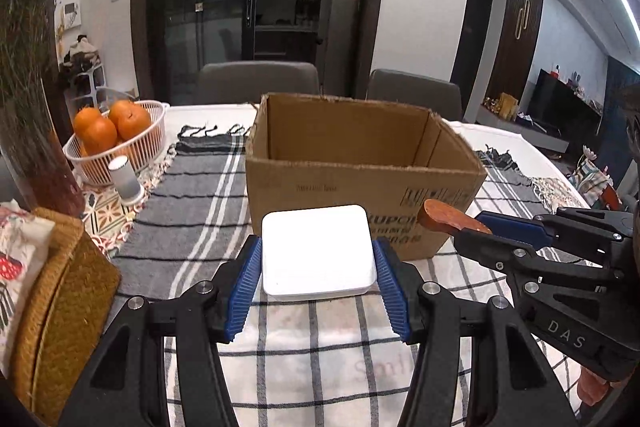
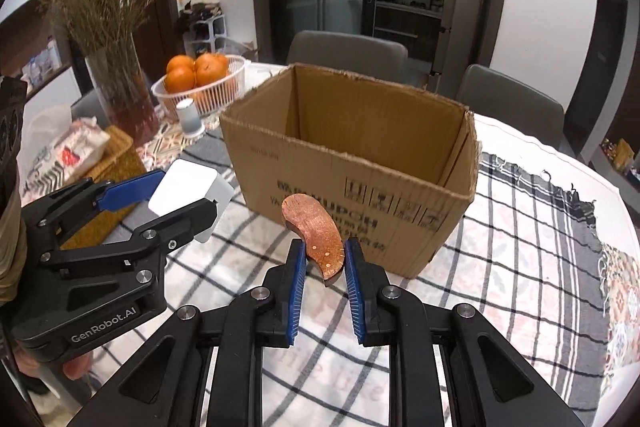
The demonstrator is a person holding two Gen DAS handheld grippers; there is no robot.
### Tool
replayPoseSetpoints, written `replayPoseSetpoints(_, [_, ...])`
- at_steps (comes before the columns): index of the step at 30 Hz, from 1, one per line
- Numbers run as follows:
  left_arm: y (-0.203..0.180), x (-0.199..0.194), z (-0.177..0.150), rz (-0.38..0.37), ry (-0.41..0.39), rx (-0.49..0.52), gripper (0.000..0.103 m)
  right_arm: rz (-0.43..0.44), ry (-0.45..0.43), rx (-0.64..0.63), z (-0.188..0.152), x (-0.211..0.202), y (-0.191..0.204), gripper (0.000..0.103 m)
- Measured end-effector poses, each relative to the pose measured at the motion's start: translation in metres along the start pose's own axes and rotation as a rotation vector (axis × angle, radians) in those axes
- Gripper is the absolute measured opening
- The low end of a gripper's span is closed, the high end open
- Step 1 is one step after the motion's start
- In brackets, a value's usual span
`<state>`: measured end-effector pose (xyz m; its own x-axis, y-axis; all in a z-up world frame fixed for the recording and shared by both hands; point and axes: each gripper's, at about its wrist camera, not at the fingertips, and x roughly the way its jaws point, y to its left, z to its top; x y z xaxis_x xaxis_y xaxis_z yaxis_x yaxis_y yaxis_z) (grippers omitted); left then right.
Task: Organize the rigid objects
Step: 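Carry the charger with the left tool while the right carries the comb over the box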
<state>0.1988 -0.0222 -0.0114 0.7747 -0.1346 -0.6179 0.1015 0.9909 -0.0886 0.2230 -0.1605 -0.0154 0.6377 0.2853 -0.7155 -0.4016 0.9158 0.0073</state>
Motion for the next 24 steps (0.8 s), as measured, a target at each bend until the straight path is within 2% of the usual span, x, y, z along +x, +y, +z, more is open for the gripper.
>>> replayPoseSetpoints(24, [-0.003,-0.005,0.063,-0.057,-0.077,0.053,0.055,-0.062,-0.140,0.062,0.045,-0.035,-0.011,0.021])
